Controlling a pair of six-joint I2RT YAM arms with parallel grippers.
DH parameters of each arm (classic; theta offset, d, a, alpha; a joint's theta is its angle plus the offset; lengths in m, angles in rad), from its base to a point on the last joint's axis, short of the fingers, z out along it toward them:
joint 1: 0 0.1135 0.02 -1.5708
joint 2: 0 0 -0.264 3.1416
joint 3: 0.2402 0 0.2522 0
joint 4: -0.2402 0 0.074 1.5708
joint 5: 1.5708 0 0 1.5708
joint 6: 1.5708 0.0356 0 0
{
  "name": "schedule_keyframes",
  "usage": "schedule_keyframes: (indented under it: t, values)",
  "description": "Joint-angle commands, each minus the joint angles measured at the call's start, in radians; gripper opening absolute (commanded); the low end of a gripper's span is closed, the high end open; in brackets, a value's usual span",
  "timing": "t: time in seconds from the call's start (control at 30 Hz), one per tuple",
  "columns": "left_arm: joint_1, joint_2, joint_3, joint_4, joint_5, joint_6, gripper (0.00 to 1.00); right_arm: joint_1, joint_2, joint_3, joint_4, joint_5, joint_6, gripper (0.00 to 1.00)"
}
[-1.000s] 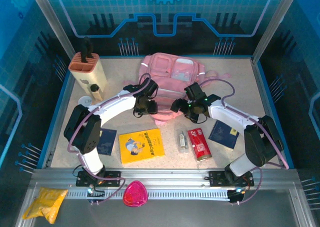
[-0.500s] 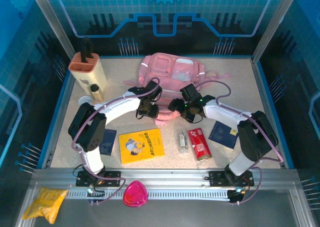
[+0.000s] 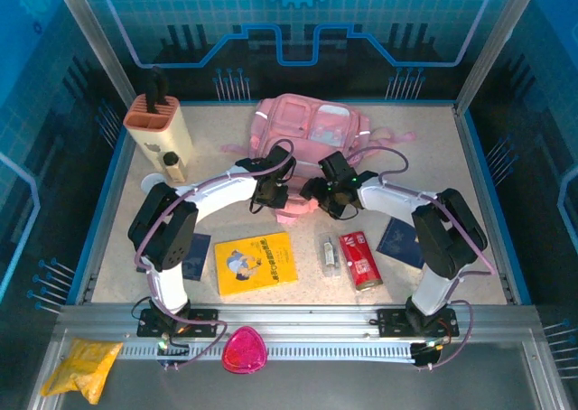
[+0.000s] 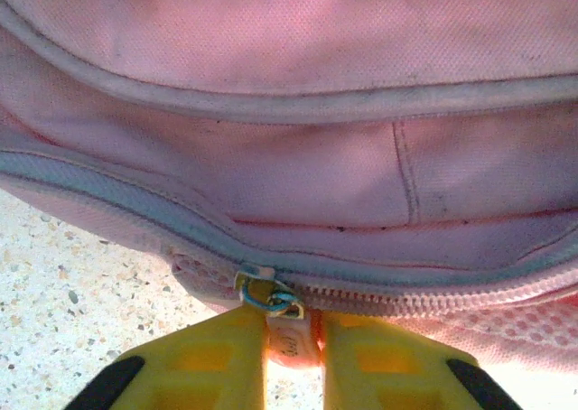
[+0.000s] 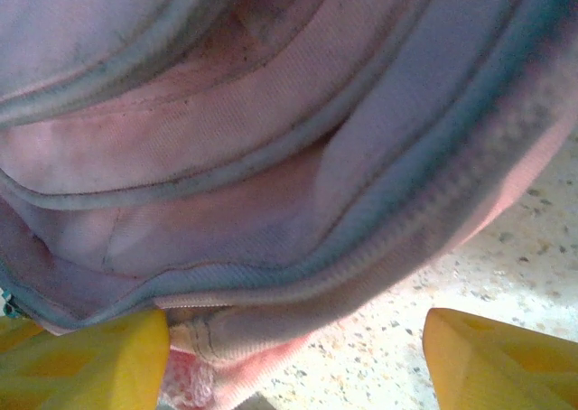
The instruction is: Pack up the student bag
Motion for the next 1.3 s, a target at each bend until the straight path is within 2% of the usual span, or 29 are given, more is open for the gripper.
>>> schedule_keyframes:
  t: [0.0,0.17,0.23,0.4,0.5,0.57,0.73,1.0,1.17,1.27]
  values:
    - [0.003,0.011,0.028,0.018,-0.022,0.007,0.15,0.002,0.026,0.034,0.018,0.048,0.002,0.71]
    - [0.002,-0.005,0.031,0.001,-0.028,0.006,0.06,-0.012,0.053,0.047,0.017,0.060,-0.018,0.65]
    - [0.004,-0.012,0.034,-0.016,-0.037,-0.003,0.02,-0.016,0.057,0.047,0.019,0.064,-0.024,0.58]
    - [0.014,-0.037,0.029,-0.048,-0.039,-0.034,0.00,-0.029,0.055,0.044,0.028,0.073,-0.051,0.31]
    - [0.031,-0.049,0.026,-0.075,-0.022,-0.051,0.00,-0.042,0.045,0.034,0.017,0.084,-0.070,0.07]
    - [0.042,-0.062,0.018,-0.087,-0.012,-0.063,0.00,-0.056,0.033,0.021,0.017,0.086,-0.082,0.00]
    - [0.080,-0.080,-0.011,-0.101,0.037,-0.076,0.00,-0.100,-0.013,-0.001,0.003,0.104,-0.149,0.00]
    - [0.120,-0.046,-0.001,-0.109,0.038,-0.046,0.00,-0.207,-0.069,-0.005,-0.029,0.057,-0.285,0.00]
    - [0.120,-0.030,0.013,-0.064,0.146,-0.051,0.00,-0.283,-0.062,0.025,-0.043,-0.024,-0.361,0.00]
    - [0.117,-0.031,-0.017,0.015,0.195,-0.064,0.00,-0.288,-0.062,0.037,-0.042,-0.062,-0.380,0.00]
